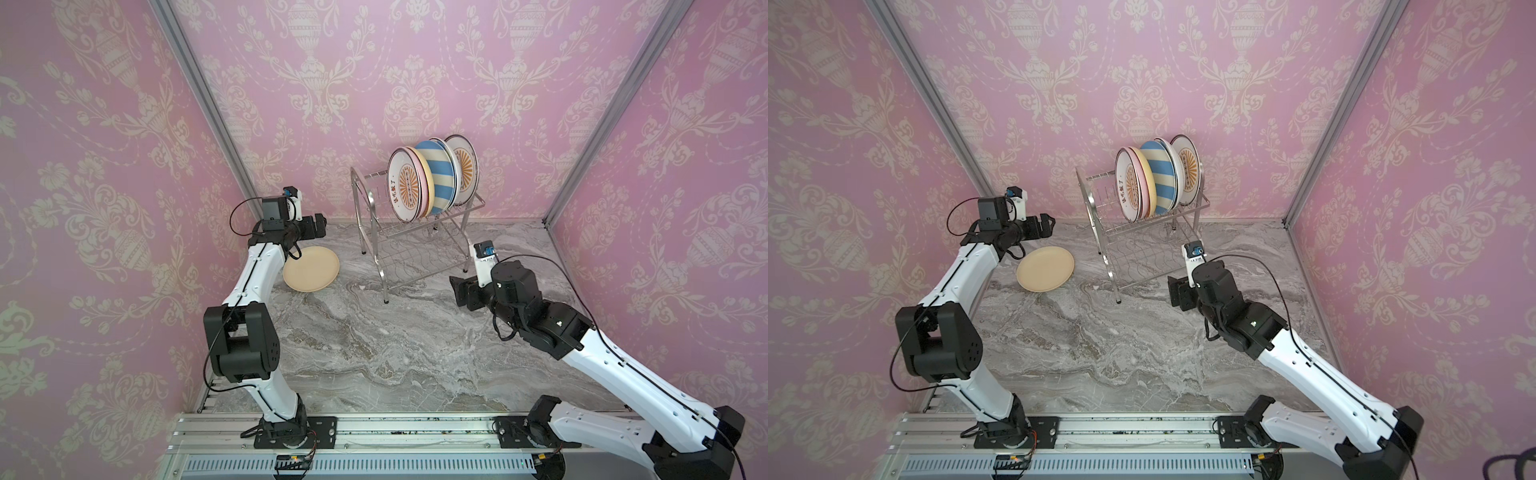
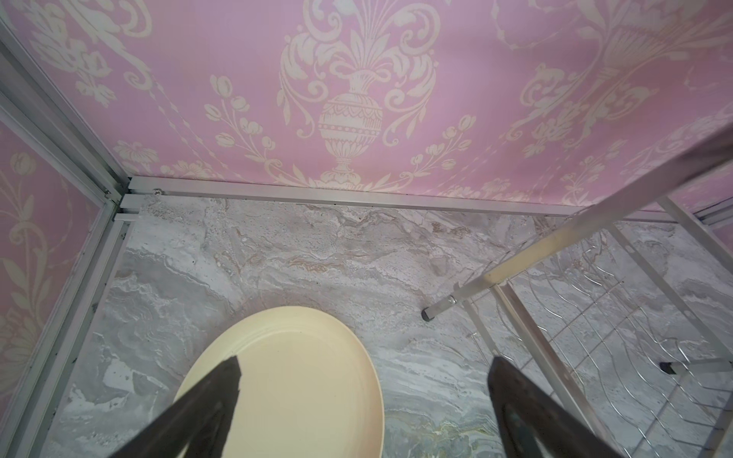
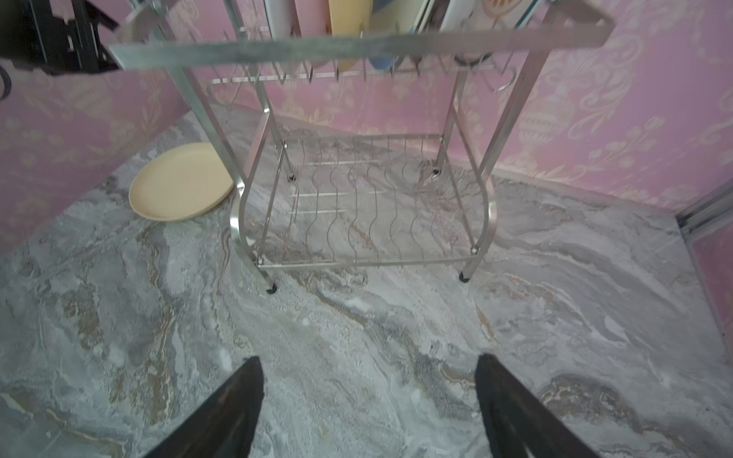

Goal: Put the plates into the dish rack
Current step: 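Open the right gripper and move both grippers toward the cream plate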

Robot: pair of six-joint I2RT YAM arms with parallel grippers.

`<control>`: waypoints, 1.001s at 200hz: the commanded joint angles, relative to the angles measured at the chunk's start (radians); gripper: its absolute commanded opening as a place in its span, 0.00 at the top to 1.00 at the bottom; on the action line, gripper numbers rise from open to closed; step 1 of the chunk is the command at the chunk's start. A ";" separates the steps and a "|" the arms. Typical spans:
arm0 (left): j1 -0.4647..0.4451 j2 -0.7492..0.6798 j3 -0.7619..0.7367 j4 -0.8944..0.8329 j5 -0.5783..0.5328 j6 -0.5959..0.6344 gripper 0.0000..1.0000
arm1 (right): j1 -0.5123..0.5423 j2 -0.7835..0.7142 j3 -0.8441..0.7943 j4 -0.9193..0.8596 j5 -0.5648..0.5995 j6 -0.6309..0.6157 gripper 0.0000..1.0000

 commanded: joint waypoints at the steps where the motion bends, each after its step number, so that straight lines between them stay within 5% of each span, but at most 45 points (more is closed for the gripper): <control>1: -0.010 0.047 0.074 -0.061 -0.045 0.090 0.01 | -0.008 -0.051 -0.107 0.090 -0.162 0.090 0.14; 76: -0.013 0.297 0.248 -0.132 0.023 0.195 0.01 | -0.001 0.125 -0.189 0.212 -0.333 0.088 0.15; 200: 0.003 0.633 0.623 -0.315 0.011 0.246 0.01 | 0.003 0.328 -0.039 0.241 -0.350 0.062 0.14</control>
